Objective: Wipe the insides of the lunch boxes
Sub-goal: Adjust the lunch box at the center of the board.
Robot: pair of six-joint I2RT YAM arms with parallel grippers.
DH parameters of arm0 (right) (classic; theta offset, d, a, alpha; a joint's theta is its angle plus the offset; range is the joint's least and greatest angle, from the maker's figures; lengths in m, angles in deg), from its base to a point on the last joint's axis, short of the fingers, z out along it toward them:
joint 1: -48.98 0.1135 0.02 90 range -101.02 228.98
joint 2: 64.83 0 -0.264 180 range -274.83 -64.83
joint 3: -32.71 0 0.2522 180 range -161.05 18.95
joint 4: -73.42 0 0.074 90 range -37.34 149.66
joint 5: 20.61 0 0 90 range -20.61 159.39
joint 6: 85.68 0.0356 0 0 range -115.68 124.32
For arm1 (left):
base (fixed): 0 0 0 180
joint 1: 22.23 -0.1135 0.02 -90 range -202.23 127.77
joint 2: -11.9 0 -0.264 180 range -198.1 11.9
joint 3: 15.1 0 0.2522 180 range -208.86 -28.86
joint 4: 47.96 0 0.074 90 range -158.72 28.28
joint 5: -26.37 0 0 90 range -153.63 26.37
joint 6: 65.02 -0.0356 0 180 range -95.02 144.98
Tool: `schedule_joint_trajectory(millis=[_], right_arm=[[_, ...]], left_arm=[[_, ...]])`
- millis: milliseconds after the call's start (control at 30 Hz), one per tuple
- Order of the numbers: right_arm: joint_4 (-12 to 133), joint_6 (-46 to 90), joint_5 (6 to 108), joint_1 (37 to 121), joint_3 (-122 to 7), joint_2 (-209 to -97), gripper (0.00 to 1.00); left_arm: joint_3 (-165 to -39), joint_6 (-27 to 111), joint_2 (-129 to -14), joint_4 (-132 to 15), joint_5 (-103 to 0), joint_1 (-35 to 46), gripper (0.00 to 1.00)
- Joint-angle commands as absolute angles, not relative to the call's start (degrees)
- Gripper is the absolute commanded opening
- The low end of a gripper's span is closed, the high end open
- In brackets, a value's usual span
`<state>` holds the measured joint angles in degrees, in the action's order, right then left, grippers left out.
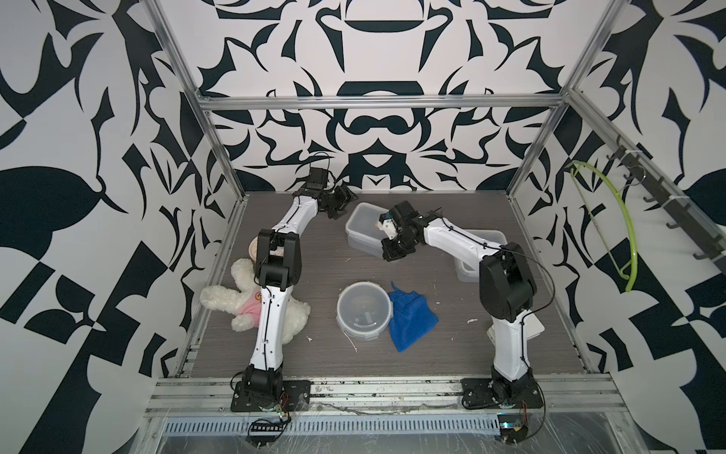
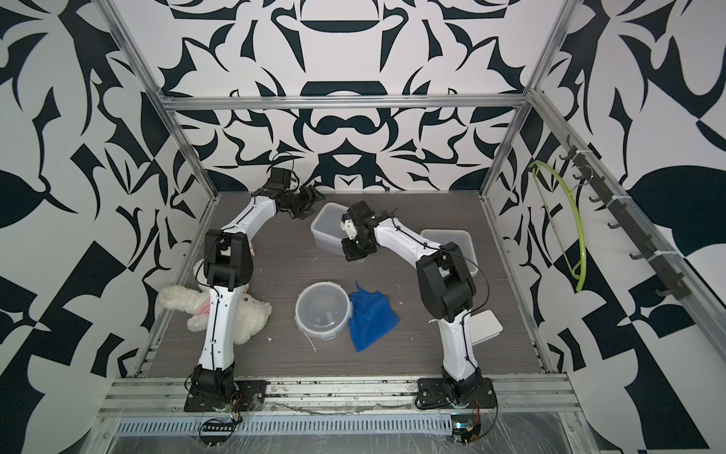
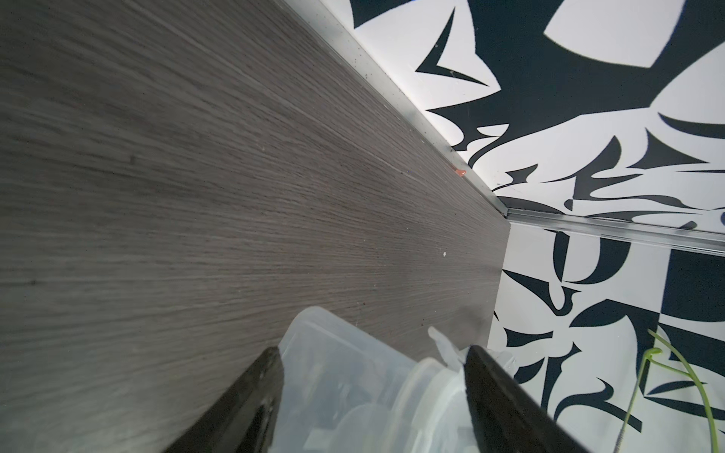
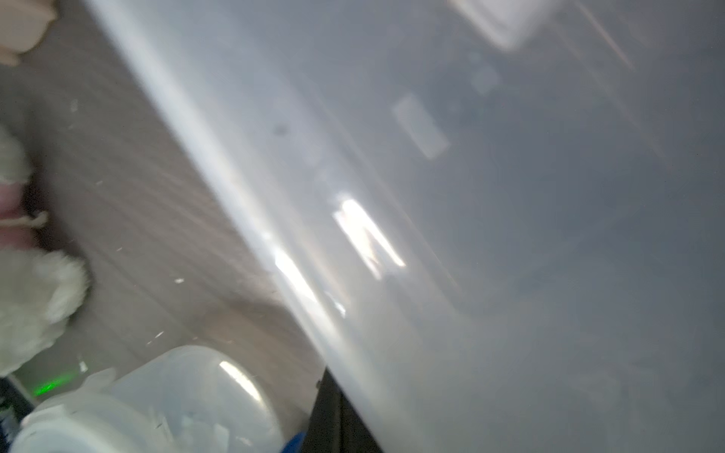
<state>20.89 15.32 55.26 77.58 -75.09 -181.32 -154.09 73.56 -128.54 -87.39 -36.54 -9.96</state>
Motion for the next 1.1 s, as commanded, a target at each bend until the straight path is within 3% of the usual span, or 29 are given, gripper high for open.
schedule_joint_trajectory(millis=[0, 233, 367, 433, 533, 733, 1067], right_arm=[[22.6, 16.0, 59.2, 73.6, -75.2, -177.7, 0.00], [27.8, 15.8, 53.4, 71.8, -68.5, -170.3, 0.02], [41.3, 21.9, 47.5, 67.2, -57.8, -164.2, 0.23], [47.2, 24.0, 42.8, 64.7, -55.2, -164.1, 0.27], [55.3, 28.2, 37.8, 61.6, -53.3, -166.1, 0.35], [82.4, 45.7, 28.7, 56.3, -49.1, -174.1, 0.65], [112.3, 68.0, 22.5, 55.2, -51.2, -188.2, 0.64]], left_arm=[[-153.7, 72.1, -127.5, -89.3, -37.2, -10.3, 0.76], [-154.4, 71.9, -125.7, -91.4, -38.3, -10.3, 0.76], [-155.2, 71.4, -122.1, -92.8, -38.3, -9.4, 0.75], [-156.8, 70.8, -121.1, -93.9, -38.2, -7.8, 0.75], [-160.7, 68.9, -121.2, -96.9, -37.8, -4.3, 0.75], [-160.1, 68.6, -122.0, -97.8, -36.4, 0.1, 0.74], [-155.0, 71.6, -125.8, -94.8, -34.4, 0.4, 0.71]])
